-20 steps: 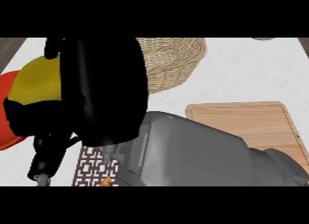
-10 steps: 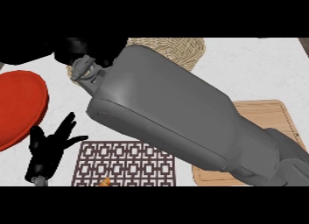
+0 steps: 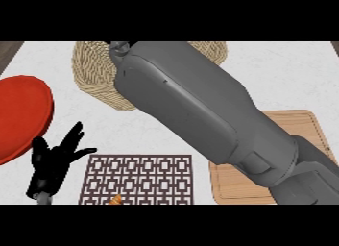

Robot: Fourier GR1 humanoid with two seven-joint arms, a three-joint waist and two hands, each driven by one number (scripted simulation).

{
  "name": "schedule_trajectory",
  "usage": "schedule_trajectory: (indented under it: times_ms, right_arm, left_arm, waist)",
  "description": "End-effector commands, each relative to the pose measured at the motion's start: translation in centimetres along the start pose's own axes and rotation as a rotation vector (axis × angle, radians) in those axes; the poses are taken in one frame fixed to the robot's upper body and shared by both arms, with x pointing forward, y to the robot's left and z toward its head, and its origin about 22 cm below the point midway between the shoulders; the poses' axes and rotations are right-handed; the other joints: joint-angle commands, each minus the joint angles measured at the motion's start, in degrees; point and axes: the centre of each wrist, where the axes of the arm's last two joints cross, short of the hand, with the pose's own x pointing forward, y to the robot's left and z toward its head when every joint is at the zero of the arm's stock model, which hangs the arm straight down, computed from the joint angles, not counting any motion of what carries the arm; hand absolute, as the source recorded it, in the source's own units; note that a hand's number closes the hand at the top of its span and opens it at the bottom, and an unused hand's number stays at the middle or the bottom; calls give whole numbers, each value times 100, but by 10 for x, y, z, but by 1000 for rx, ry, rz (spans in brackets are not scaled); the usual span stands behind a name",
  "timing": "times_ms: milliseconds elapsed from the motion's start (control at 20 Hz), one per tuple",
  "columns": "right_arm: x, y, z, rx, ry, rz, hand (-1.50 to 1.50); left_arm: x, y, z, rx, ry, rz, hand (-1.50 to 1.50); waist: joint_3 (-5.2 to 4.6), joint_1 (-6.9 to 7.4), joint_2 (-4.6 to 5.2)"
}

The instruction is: Pick the lemon from the cutting board and place it in the basket

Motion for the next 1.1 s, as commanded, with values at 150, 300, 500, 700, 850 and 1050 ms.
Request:
schedule_trajectory:
  times_ms: [150,300,500,700,850,1050]
  right_arm:
    - [-36,13,-7,20,90,-173,150]
    - [-58,18,-23,-18,87,-181,150]
    - [-69,26,-21,6,79,-182,150]
    - [-91,34,-37,-99,164,39,150]
    - [-95,39,-33,-15,124,119,150]
    - [-112,29,-47,-7,69,154,-150]
  left_arm:
    - [-9,6,-7,0,132,5,0]
    - [-20,-4,-1,1,102,-16,0]
    - [-24,-10,-5,10,112,-7,0]
    - [-31,-15,5,3,138,-3,0]
    - [-35,0,6,21,128,-14,0]
    - [-31,11,7,31,132,-6,0]
  waist:
    - [-29,-118,-3]
    - [-34,24,54]
    - [-32,-52,23]
    - [-34,-161,-12]
    - [-33,-150,-11]
    - [-26,-240,-20]
